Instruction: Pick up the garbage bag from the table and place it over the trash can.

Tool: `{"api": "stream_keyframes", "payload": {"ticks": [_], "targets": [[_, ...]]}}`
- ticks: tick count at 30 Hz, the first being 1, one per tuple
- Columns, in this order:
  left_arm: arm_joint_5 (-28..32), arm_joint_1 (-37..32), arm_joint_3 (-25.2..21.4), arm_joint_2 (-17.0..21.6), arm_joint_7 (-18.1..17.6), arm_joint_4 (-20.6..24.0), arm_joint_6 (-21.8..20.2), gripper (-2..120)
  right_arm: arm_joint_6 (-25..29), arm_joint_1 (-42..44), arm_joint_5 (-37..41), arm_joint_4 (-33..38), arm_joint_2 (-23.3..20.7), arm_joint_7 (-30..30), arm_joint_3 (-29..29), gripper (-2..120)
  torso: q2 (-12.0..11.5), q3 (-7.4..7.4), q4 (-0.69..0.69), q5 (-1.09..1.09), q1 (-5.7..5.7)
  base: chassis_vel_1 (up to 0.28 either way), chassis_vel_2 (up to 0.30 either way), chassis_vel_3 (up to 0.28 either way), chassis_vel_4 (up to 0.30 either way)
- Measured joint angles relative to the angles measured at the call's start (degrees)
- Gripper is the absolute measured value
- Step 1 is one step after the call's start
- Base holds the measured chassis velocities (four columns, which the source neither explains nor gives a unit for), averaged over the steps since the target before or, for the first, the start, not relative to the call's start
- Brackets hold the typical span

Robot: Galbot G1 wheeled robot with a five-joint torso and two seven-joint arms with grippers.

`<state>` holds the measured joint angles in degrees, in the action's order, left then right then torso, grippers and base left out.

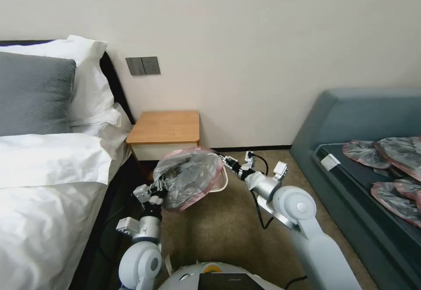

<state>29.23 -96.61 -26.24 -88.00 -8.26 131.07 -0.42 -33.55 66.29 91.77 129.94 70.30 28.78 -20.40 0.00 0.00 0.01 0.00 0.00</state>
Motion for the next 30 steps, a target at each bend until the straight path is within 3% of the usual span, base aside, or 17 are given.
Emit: {"api": "stream_keyframes", "payload": {"ticks": [9,15,23,30], "targets": [[4.68,1.04,-0.28,0.8,-1.37,0.97,-1.73,9,-0.2,1.94,-0.09,1.75,0.53,0.61,-1.9,71,0.0,0.0,-0.01,0.01,0.0,0.0,0.0,0.0,0.0],[5.21,1.55,-0.59,1.6,-1.39,1.34,-2.34,9,-0.08,1.46,-0.55,-0.61,1.13,0.53,-2.63,96,0.0,0.0,-0.01,0.0,0.0,0.0,0.0,0.0,0.0],[3.43,0.55,-0.76,2.08,1.6,1.41,-2.17,8,0.42,-1.35,-2.18,-4.65,2.06,-0.6,-2.0,100,0.0,0.0,0.0,0.01,0.0,0.0,0.0,0.0,0.0],[3.48,0.41,-0.71,1.98,1.89,2.02,-2.12,8,0.26,-1.92,-2.18,-6.31,1.95,-0.88,-2.04,100,0.0,0.0,0.0,0.01,0.0,0.0,0.0,0.0,0.0]]}}
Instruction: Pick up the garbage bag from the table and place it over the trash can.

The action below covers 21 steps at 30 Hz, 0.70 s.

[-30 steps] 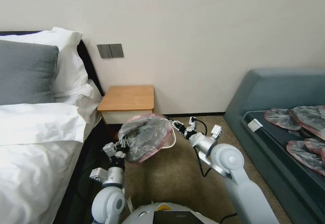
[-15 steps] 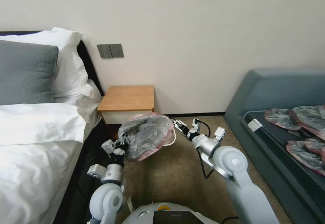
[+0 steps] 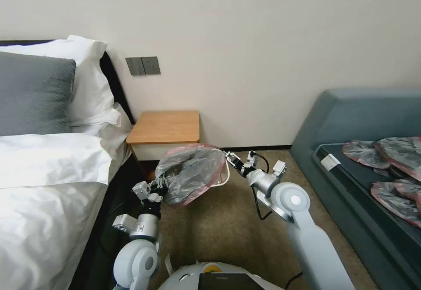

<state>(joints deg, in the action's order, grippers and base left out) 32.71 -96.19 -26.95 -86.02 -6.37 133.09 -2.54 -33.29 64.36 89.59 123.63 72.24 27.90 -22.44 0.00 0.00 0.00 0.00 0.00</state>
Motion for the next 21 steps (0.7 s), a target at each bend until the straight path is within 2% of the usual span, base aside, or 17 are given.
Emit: {"api": "stream_keyframes", "payload": {"ticks": [14,21], "targets": [[1.71,-0.12,0.23,-1.0,-2.1,1.03,-0.26,8,-0.51,2.41,2.8,3.34,-0.96,-0.2,-1.54,100,0.0,0.0,0.0,0.0,0.0,0.0,0.0,0.0,0.0],[4.16,-0.12,0.05,-1.2,-2.95,1.18,-0.66,8,0.16,2.81,5.94,2.94,-0.73,-3.69,-2.89,100,0.0,0.0,0.0,0.0,0.0,0.0,0.0,0.0,0.0]]}}
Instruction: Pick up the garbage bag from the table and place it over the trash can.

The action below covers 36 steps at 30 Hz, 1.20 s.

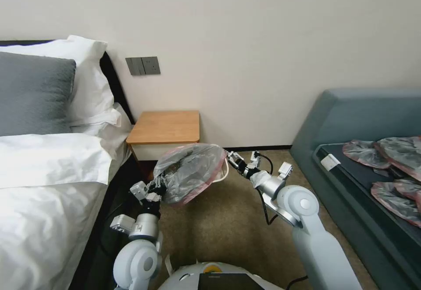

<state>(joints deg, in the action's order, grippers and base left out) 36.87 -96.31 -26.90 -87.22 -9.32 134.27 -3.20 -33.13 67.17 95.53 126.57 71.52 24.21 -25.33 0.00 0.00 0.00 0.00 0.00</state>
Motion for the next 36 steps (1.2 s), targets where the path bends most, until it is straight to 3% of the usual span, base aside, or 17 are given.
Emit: {"api": "stream_keyframes", "payload": {"ticks": [16,29,36], "targets": [[4.79,0.91,-0.45,-0.14,-2.92,1.5,-2.1,8,-0.39,1.75,1.6,0.25,1.39,-1.61,-1.66,100,0.0,0.0,0.0,-0.01,0.0,0.0,0.0,0.0,0.0],[3.64,2.43,-0.72,-0.17,-6.09,-0.23,-2.71,8,0.34,8.49,1.45,11.79,1.51,-1.67,-5.02,100,0.0,0.0,-0.01,0.0,0.0,0.0,0.0,0.0,0.0],[-1.51,3.17,-0.37,0.44,-6.36,-1.58,-2.81,8,2.07,6.07,2.26,16.96,0.62,0.77,0.04,100,0.0,0.0,0.0,0.0,0.0,0.0,0.0,0.0,0.0]]}}
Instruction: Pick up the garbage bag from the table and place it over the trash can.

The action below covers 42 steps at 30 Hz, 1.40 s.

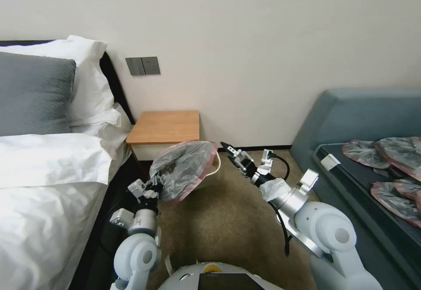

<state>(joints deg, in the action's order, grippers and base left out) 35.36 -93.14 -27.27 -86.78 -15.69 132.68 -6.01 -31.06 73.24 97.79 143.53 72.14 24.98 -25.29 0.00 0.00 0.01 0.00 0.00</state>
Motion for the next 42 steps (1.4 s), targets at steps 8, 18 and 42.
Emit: {"api": "stream_keyframes", "payload": {"ticks": [8,18,42], "targets": [[-2.95,1.33,0.03,0.58,-0.23,-0.74,0.63,8,0.0,-1.77,1.54,0.04,-2.33,4.51,6.98,100,0.0,0.0,-0.01,0.0,0.0,0.0,0.0,0.0,0.0],[-7.9,1.36,0.1,0.65,0.88,0.02,2.17,8,0.55,-4.65,-6.11,-1.35,-2.38,7.78,13.68,100,0.0,0.0,0.0,0.0,0.0,0.0,0.0,0.0,0.0],[-14.7,-0.74,0.41,-0.34,4.88,2.41,5.66,8,2.1,-8.0,-8.64,-3.09,-3.0,14.02,14.75,100,0.0,0.0,0.0,-0.01,0.0,0.0,0.0,0.0,0.0]]}}
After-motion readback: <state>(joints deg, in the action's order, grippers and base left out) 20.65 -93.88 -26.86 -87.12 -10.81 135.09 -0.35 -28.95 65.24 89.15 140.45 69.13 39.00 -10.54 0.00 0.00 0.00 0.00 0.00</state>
